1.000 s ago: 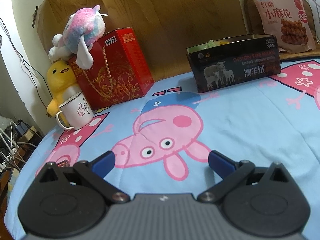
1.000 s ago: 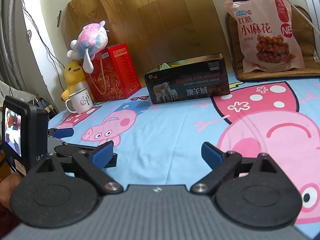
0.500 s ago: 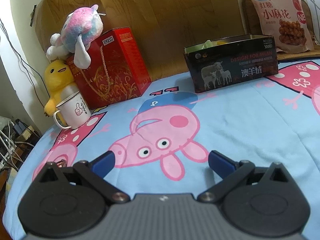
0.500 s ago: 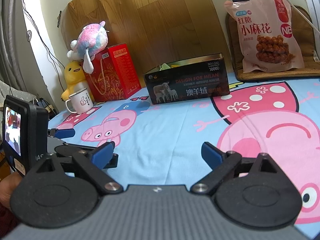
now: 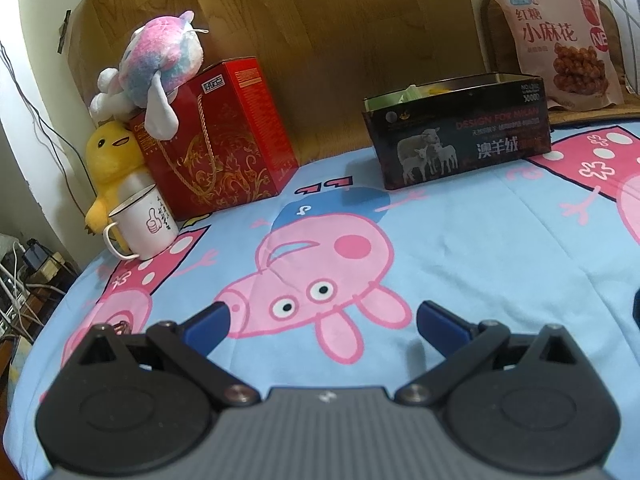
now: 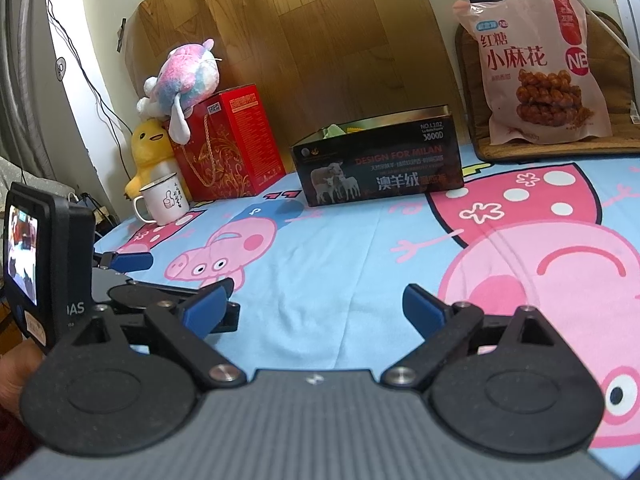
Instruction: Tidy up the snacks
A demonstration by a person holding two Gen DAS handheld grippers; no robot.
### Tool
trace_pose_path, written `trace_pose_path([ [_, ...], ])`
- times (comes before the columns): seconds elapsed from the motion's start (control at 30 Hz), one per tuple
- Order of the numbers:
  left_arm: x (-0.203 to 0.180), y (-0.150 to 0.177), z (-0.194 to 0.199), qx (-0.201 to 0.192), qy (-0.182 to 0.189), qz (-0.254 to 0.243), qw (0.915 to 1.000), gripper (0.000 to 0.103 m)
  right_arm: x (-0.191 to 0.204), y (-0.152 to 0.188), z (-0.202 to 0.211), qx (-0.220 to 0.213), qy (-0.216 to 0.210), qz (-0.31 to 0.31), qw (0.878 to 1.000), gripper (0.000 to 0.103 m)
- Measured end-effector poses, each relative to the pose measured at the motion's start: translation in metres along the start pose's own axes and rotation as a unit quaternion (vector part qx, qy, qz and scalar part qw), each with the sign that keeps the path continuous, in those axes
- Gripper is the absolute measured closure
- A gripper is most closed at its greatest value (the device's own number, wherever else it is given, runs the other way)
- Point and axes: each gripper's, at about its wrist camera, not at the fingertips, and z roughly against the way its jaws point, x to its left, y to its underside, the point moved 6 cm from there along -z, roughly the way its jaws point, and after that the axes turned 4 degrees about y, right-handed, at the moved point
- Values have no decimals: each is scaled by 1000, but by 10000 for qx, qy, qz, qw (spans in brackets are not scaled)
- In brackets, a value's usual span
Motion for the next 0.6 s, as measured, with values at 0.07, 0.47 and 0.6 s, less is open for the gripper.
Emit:
trace_pose_path([
  [0.07,-1,0,0,0,3,-8,10000,0,0,0,0,6,-2,10,10000,6],
  [0.47,-3,1,-2,32,32,-35,10000,0,0,1,-1,26,-10,-2,10000,6],
  [0.6,-3,1,-2,40,34,-34,10000,0,0,1,-1,28,-14,6,10000,6],
])
